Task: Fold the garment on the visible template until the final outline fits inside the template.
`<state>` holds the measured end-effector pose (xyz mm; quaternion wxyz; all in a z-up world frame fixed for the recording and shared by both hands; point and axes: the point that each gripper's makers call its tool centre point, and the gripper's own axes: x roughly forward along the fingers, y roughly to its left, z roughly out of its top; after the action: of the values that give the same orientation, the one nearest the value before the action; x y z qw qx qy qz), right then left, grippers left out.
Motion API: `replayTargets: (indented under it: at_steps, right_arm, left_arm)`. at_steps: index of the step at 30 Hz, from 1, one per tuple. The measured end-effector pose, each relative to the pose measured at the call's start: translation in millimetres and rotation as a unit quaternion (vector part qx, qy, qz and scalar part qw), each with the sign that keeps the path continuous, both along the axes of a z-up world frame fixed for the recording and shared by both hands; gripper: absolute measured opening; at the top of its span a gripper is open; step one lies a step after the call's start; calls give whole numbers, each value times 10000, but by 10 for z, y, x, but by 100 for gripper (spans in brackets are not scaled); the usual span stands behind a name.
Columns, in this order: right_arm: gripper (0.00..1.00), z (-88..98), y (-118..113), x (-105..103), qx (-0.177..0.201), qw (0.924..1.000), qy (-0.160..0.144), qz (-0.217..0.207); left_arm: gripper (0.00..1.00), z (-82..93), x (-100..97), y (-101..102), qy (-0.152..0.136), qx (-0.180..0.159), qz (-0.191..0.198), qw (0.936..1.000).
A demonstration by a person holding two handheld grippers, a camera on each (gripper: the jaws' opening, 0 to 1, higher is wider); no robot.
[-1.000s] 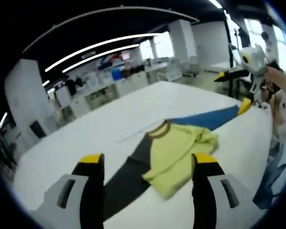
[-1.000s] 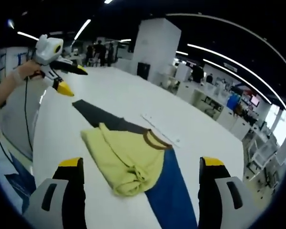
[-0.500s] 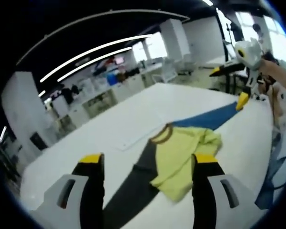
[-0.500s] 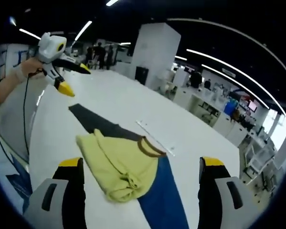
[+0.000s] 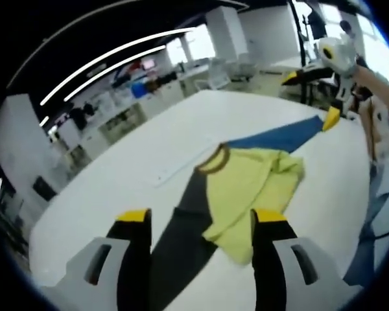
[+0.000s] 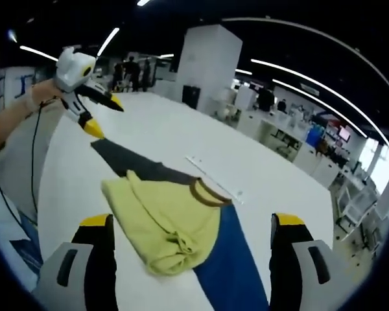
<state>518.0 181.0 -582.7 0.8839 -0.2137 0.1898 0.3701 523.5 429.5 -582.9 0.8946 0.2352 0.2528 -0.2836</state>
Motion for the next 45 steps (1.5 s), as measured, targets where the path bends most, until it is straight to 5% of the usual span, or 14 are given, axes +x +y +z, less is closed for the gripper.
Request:
replayTargets:
  at_steps: [23, 33, 39, 43, 45]
  right_arm:
    - [75, -433, 140, -5, 124, 9977, 660, -12]
    - [54, -646, 247, -51, 174, 9946, 1020, 81]
    - [39, -781, 347, -70, 180, 9918, 1251, 162]
    - [38, -867, 409, -67, 112, 9905, 1353, 201]
    - [37, -908, 436, -61, 78, 9898, 1408, 217]
  left_arm:
    - [45, -683, 166, -64, 728, 631, -600, 9935]
    - [40, -992, 206, 46, 1071, 875, -659, 9882]
    - [39, -1082, 237, 88, 1054, 1012, -825, 9858]
    - [39, -1122, 261, 104, 870, 1273, -1072, 9822]
    - [38, -1181, 235, 118, 1009, 1281, -1039, 9811]
